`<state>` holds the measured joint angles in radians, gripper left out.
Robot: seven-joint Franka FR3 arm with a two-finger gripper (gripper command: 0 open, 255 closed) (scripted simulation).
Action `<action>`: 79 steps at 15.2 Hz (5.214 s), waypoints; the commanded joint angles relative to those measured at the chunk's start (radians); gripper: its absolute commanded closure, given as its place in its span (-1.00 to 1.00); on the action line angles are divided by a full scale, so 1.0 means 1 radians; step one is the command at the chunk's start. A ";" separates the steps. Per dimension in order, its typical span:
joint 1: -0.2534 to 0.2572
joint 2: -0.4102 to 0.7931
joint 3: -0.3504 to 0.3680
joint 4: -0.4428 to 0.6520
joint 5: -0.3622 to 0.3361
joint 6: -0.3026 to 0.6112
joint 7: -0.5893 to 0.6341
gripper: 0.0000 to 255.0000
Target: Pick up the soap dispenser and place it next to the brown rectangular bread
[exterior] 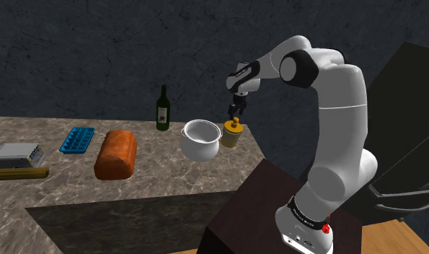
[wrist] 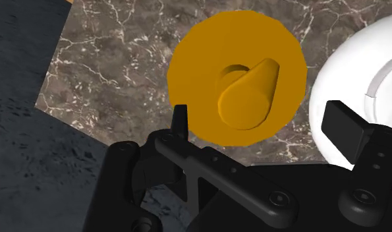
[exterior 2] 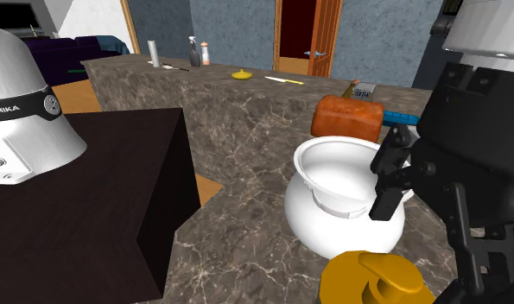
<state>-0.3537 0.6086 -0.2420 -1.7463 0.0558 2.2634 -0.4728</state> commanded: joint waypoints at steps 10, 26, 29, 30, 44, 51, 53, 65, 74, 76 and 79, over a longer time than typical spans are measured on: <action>-0.016 0.076 0.011 0.009 0.015 0.069 -0.010 -1.00; -0.014 0.056 0.007 0.006 0.012 0.052 -0.009 1.00; -0.010 0.028 0.003 0.004 0.006 0.025 -0.008 1.00; -0.009 0.018 0.001 0.004 0.005 0.016 -0.008 1.00; 0.005 -0.097 -0.017 0.025 -0.020 -0.118 -0.004 1.00; 0.010 -0.144 -0.024 0.053 -0.031 -0.192 -0.002 1.00; 0.011 -0.156 -0.025 0.063 -0.034 -0.214 -0.002 1.00; 0.015 -0.214 -0.033 0.144 -0.048 -0.351 -0.003 1.00; 0.015 -0.238 -0.037 0.230 -0.054 -0.461 -0.006 1.00; 0.014 -0.242 -0.037 0.252 -0.054 -0.486 -0.008 1.00; 0.030 -0.259 -0.032 0.247 -0.059 -0.499 0.013 1.00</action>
<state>-0.3321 0.3563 -0.2772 -1.4969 -0.0015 1.7691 -0.4712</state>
